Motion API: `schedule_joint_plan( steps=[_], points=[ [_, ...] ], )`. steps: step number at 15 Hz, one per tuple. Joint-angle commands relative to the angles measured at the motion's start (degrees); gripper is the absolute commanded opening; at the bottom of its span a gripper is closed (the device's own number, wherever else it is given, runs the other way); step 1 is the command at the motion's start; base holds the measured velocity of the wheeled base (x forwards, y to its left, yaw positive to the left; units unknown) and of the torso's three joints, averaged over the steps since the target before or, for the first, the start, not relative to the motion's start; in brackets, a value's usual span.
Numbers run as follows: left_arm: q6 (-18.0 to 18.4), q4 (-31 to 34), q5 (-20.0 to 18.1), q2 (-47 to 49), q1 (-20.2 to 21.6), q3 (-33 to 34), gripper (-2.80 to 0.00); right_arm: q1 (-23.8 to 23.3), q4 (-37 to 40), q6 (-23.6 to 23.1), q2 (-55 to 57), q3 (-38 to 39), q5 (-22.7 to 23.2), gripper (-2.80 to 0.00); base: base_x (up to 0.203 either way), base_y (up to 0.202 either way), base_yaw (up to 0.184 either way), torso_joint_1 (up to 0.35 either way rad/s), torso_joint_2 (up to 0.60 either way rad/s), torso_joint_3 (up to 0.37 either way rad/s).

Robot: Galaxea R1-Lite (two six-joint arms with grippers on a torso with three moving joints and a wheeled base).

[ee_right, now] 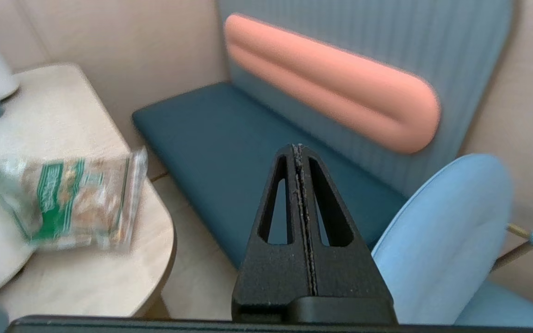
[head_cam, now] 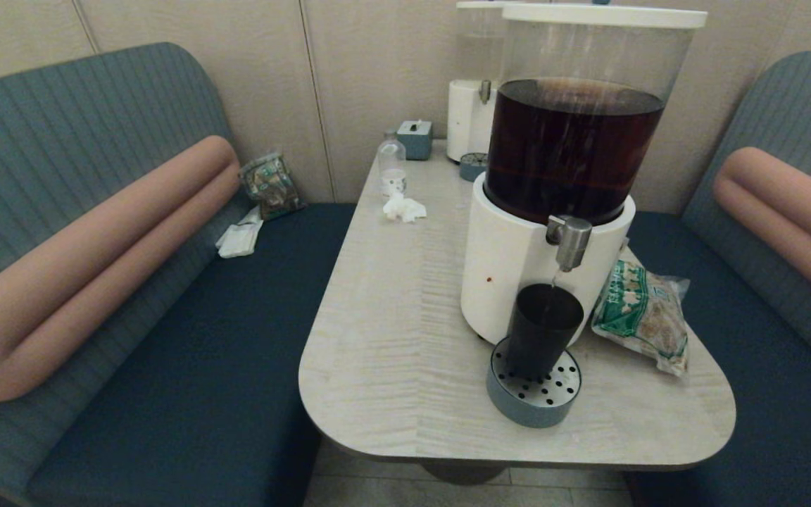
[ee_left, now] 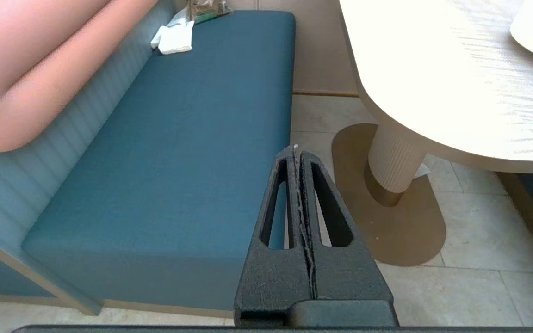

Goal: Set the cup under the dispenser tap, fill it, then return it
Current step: Turn off the faucet

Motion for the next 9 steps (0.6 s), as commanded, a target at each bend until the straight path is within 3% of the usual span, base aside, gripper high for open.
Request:
schedule_joint_plan(
  steps=[1, 3, 4, 6, 7, 9],
  points=[
    [-0.04, -0.06, 0.0, 0.07, 0.03, 0.04, -2.8, -0.38, -1.97, -0.26, -5.54, 6.11, 4.87, -2.8, 0.0, 0.0, 0.0, 0.0, 0.0, 0.0],
    [0.02, 0.0, 0.0, 0.06, 0.03, 0.03, -2.8, -0.11, -9.98, -3.63, -8.85, 14.31, 23.42, -2.8, 0.0, 0.0, 0.0, 0.0, 0.0, 0.0],
    [0.12, 0.02, 0.0, 0.0, 0.03, -0.01, -2.8, -0.03, -16.97, -6.89, -9.88, 20.16, 28.18, -2.8, 0.0, 0.0, 0.0, 0.0, 0.0, 0.0],
    [0.48, 0.1, 0.0, 0.0, 0.03, -0.01, -2.8, 0.06, -29.84, -13.65, -11.09, 31.4, 35.71, -2.8, 0.0, 0.0, 0.0, 0.0, 0.0, 0.0],
    [0.74, 0.11, 0.0, 0.0, 0.03, -0.01, -2.8, 0.09, -31.93, -15.72, -12.1, 35.13, 39.08, -2.8, 0.0, 0.0, 0.0, 0.0, 0.0, 0.0],
    [1.14, 0.05, -0.27, 0.09, 0.03, -0.01, -2.8, 0.11, -23.12, -15.35, -13.3, 36.59, 41.43, -2.8, 0.0, 0.0, 0.0, 0.0, 0.0, 0.0]
  ],
)
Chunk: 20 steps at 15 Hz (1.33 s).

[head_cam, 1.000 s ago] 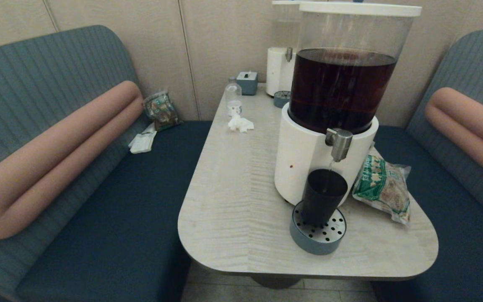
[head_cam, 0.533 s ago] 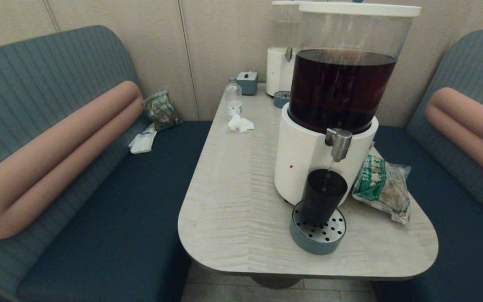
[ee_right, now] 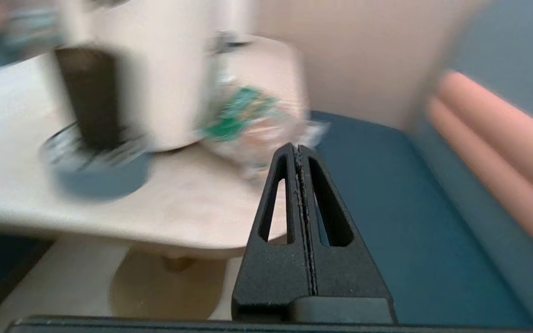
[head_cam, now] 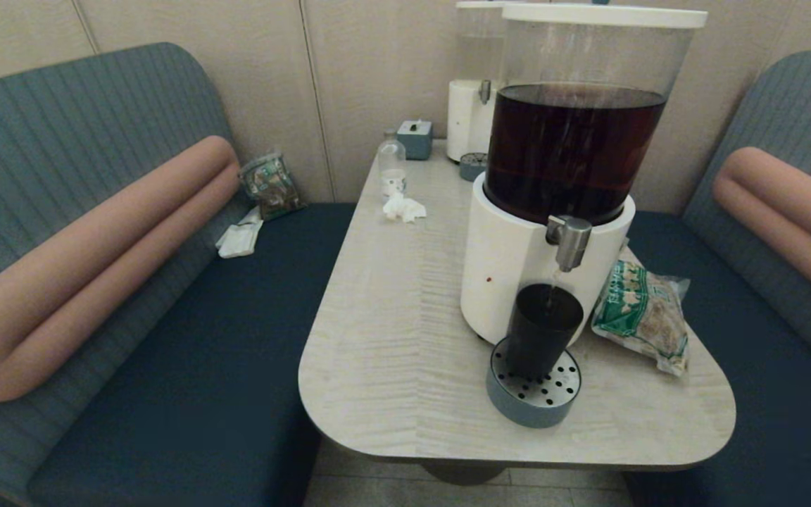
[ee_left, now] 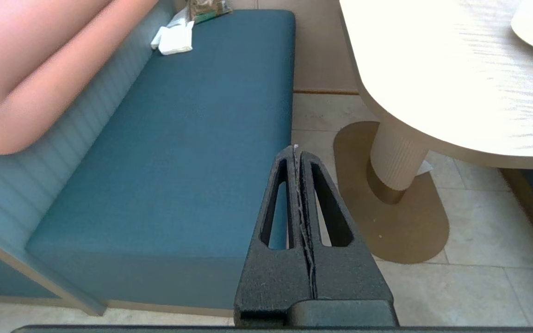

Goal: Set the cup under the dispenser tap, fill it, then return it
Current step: Turn off the faucet

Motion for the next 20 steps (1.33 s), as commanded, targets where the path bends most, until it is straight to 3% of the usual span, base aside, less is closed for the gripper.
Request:
schedule_joint_plan(
  steps=[1, 4, 7, 10, 12, 13, 15, 16, 17, 18, 20],
  points=[
    [0.77, -0.13, -0.03, 0.0, 0.03, 0.06, -2.8, 0.02, 12.03, 1.62, -1.54, 1.92, 1.64, -2.8, 0.0, 0.0, 0.0, 0.0, 0.0, 0.0],
    [3.95, 0.22, -1.07, 0.01, -0.06, -0.25, -2.8, 0.02, 15.43, 2.96, -1.47, 1.51, 1.47, -2.8, 0.0, 0.0, 0.0, 0.0, 0.0, 0.0],
    [2.83, 1.19, -3.87, 1.45, -0.11, -6.96, -2.8, 0.02, 14.58, 2.78, -1.56, 1.85, 1.47, -2.8, 0.0, 0.0, 0.0, 0.0, 0.0, 0.0],
    [-5.3, 2.13, -9.06, 15.65, -0.88, -27.38, -2.8, 0.02, 13.48, 3.35, -1.56, 2.2, 1.56, -2.8, 0.0, 0.0, 0.0, 0.0, 0.0, 0.0],
    [-20.81, -2.08, -13.68, 30.61, -2.55, -40.57, -2.8, 0.02, 13.48, 3.43, -1.56, 2.2, 1.56, -2.8, 0.0, 0.0, 0.0, 0.0, 0.0, 0.0],
    [-29.76, -6.55, -16.39, 37.19, -3.14, -44.63, -2.8, 0.02, 13.48, 3.35, -1.56, 2.2, 1.56, -2.8, 0.0, 0.0, 0.0, 0.0, 0.0, 0.0],
    [-46.53, -23.63, -23.4, 50.88, -4.15, -48.09, -2.8, 0.02, 13.48, 3.43, -1.56, 2.2, 1.56, -2.8, 0.0, 0.0, 0.0, 0.0, 0.0, 0.0],
    [-51.72, -34.12, -27.38, 57.79, -4.91, -47.76, -2.8, 0.02, 13.48, 3.43, -1.56, 2.2, 1.56, -2.8, 0.0, 0.0, 0.0, 0.0, 0.0, 0.0],
    [-54.18, -42.89, -30.91, 64.38, -5.61, -47.24, -2.8, -0.06, 13.48, 3.38, -1.56, 2.2, 1.56, -2.8, 0.0, 0.0, 0.0, 0.0, 0.0, 0.0],
    [-53.93, -50.48, -34.15, 71.83, -6.21, -46.97, -2.8, 0.02, 13.48, 3.41, -1.56, 2.2, 1.56, -2.8, 0.0, 0.0, 0.0, 0.0, 0.0, 0.0],
    [-44.72, -58.88, -38.58, 84.19, -7.16, -47.22, -2.8, 0.02, 13.48, 3.44, -1.56, 2.2, 1.56, -2.8, 0.0, 0.0, 0.0, 0.0, 0.0, 0.0]
  ],
)
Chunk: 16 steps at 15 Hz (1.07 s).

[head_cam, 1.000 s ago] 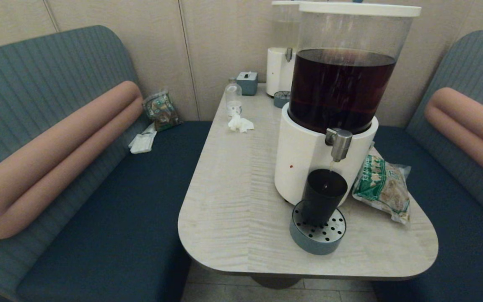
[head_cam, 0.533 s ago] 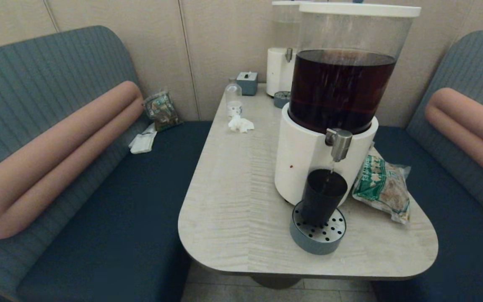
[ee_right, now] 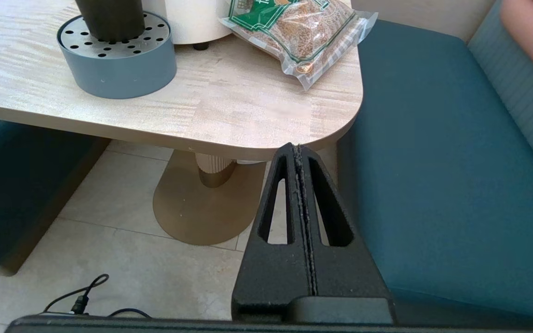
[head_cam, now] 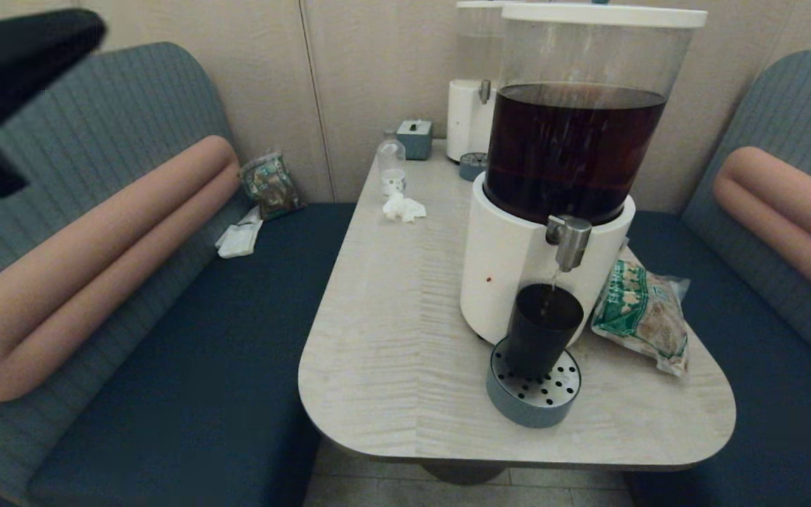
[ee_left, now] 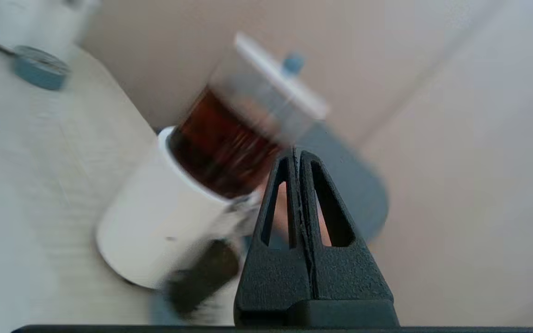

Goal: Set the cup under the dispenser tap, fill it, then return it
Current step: Turn off the faucet

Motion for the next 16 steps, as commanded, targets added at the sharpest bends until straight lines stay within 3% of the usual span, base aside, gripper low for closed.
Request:
schedule_joint_plan(
  steps=[1, 4, 6, 8, 10, 16],
  points=[
    [16.19, -13.11, -4.54, 21.93, -1.31, -0.55, -2.8, 0.01, 0.04, 0.05, 0.06, 0.0, 0.02, -2.8, 0.0, 0.0, 0.0, 0.0, 0.0, 0.0],
    [40.19, -17.69, -8.07, 33.1, -3.88, -5.43, -2.8, 0.01, 0.04, 0.05, 0.06, 0.0, 0.02, -2.8, 0.0, 0.0, 0.0, 0.0, 0.0, 0.0],
    [50.38, -15.14, -8.68, 35.61, -5.71, -12.09, -2.8, 0.01, 0.04, 0.05, 0.06, 0.0, 0.02, -2.8, 0.0, 0.0, 0.0, 0.0, 0.0, 0.0],
    [59.0, -8.68, -8.47, 37.12, -7.9, -18.39, -2.8, 0.01, 0.04, 0.05, 0.06, 0.0, 0.02, -2.8, 0.0, 0.0, 0.0, 0.0, 0.0, 0.0],
    [62.26, -5.71, -6.17, 38.76, -12.42, -21.53, -2.8, 0.01, 0.04, 0.05, 0.06, 0.0, 0.02, -2.8, 0.0, 0.0, 0.0, 0.0, 0.0, 0.0],
    [62.43, -4.49, -2.86, 43.0, -21.82, -25.49, -2.8, 0.01, 0.04, 0.05, 0.06, 0.0, 0.02, -2.8, 0.0, 0.0, 0.0, 0.0, 0.0, 0.0]
  ],
)
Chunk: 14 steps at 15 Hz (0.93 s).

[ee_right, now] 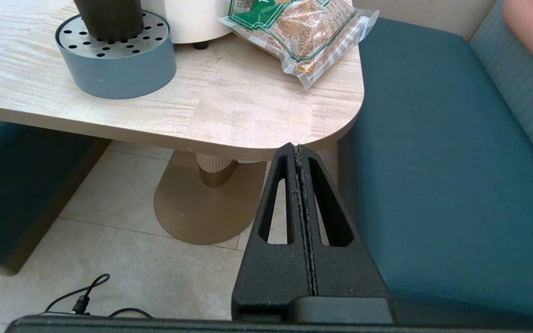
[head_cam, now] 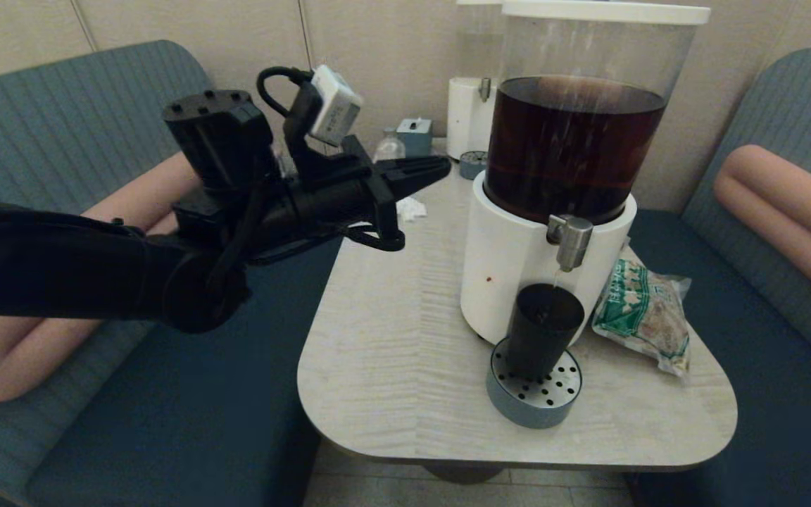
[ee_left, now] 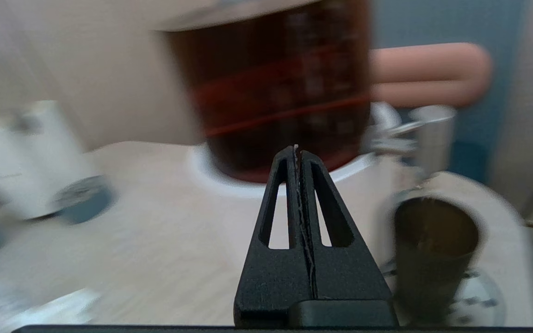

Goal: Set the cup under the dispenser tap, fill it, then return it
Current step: Turn off the faucet

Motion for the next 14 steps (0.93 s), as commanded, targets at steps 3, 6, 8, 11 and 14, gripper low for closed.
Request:
schedule_joint_plan(
  steps=[3, 6, 8, 11, 14],
  points=[
    [-0.19, -0.77, 0.62, 3.65, -3.48, -0.94, -2.8, 0.01, 0.02, -0.03, 0.09, 0.0, 0.04, -2.8, 0.0, 0.0, 0.0, 0.0, 0.0, 0.0],
    [-0.28, -0.7, 0.89, 4.95, -5.08, -1.8, -2.8, 0.01, 0.02, -0.03, 0.09, 0.0, 0.04, -2.8, 0.0, 0.0, 0.0, 0.0, 0.0, 0.0],
    [-1.01, -0.78, 1.07, 5.58, -6.96, -1.8, -2.8, 0.01, 0.02, -0.03, 0.09, 0.0, 0.04, -2.8, 0.0, 0.0, 0.0, 0.0, 0.0, 0.0],
    [-1.57, -0.89, 1.67, 6.78, -8.43, -1.89, -2.8, 0.01, 0.02, -0.03, 0.09, 0.0, 0.04, -2.8, 0.0, 0.0, 0.0, 0.0, 0.0, 0.0],
    [-1.59, -0.96, 1.68, 7.66, -9.26, -2.68, -2.8, -0.02, 0.02, -0.03, 0.09, 0.0, 0.04, -2.8, 0.0, 0.0, 0.0, 0.0, 0.0, 0.0]
  ],
)
